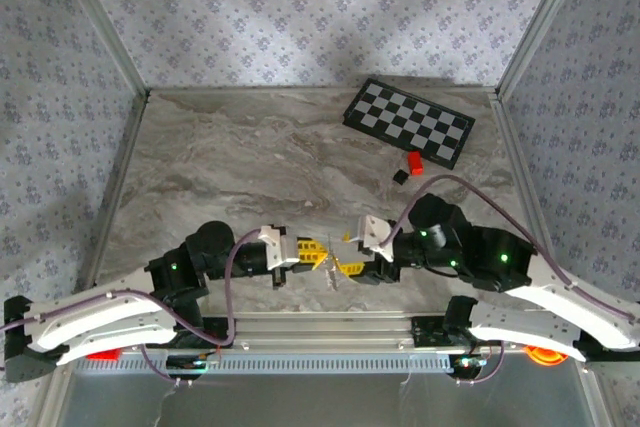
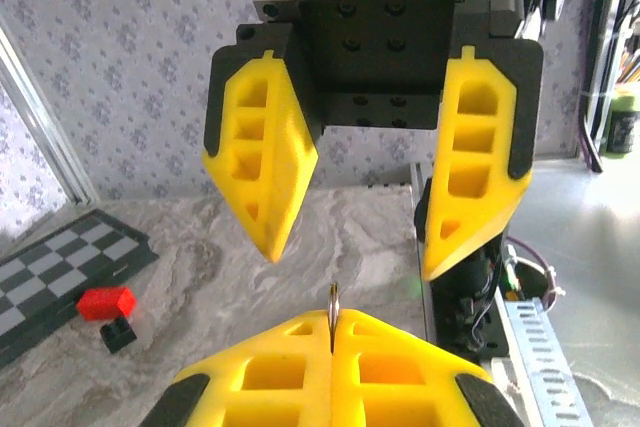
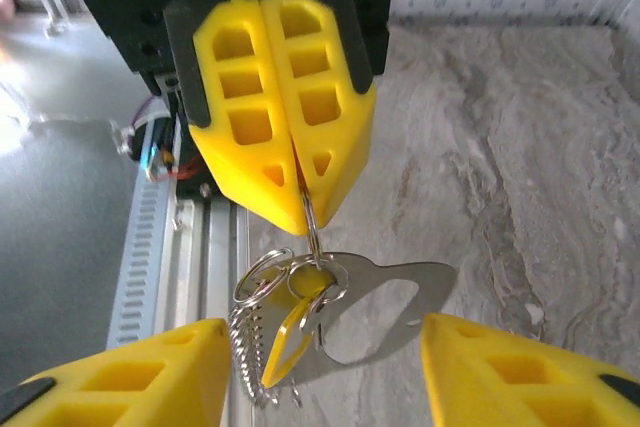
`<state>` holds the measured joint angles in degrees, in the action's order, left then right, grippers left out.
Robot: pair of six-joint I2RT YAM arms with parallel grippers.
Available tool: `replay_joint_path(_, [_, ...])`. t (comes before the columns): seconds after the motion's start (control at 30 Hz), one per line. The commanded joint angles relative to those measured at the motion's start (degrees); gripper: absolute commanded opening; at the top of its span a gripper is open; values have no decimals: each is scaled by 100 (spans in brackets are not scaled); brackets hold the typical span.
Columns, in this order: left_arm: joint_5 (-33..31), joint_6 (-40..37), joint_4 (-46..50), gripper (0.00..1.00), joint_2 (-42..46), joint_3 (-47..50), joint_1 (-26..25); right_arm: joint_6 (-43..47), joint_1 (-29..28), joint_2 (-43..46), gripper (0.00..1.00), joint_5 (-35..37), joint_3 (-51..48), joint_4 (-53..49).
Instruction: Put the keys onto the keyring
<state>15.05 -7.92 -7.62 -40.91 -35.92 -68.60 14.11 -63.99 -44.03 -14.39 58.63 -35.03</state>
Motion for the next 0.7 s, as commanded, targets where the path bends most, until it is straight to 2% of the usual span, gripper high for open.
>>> replay_joint_path(0.0, [306, 174, -534, 0, 118, -42, 54, -49, 1, 298, 59, -188, -115, 512])
replay_joint_path(0.17, [545, 324, -816, 0, 126, 56, 52, -137, 26, 473, 65, -183, -332, 729])
replay_joint_path(0.53, [927, 436, -1189, 0, 160, 59, 53, -198, 54, 680, 66, -8, -589, 855])
replay_joint_path(0.67, [1081, 449, -1131, 0, 196, 9, 49, -173, 53, 775, 66, -191, -662, 902])
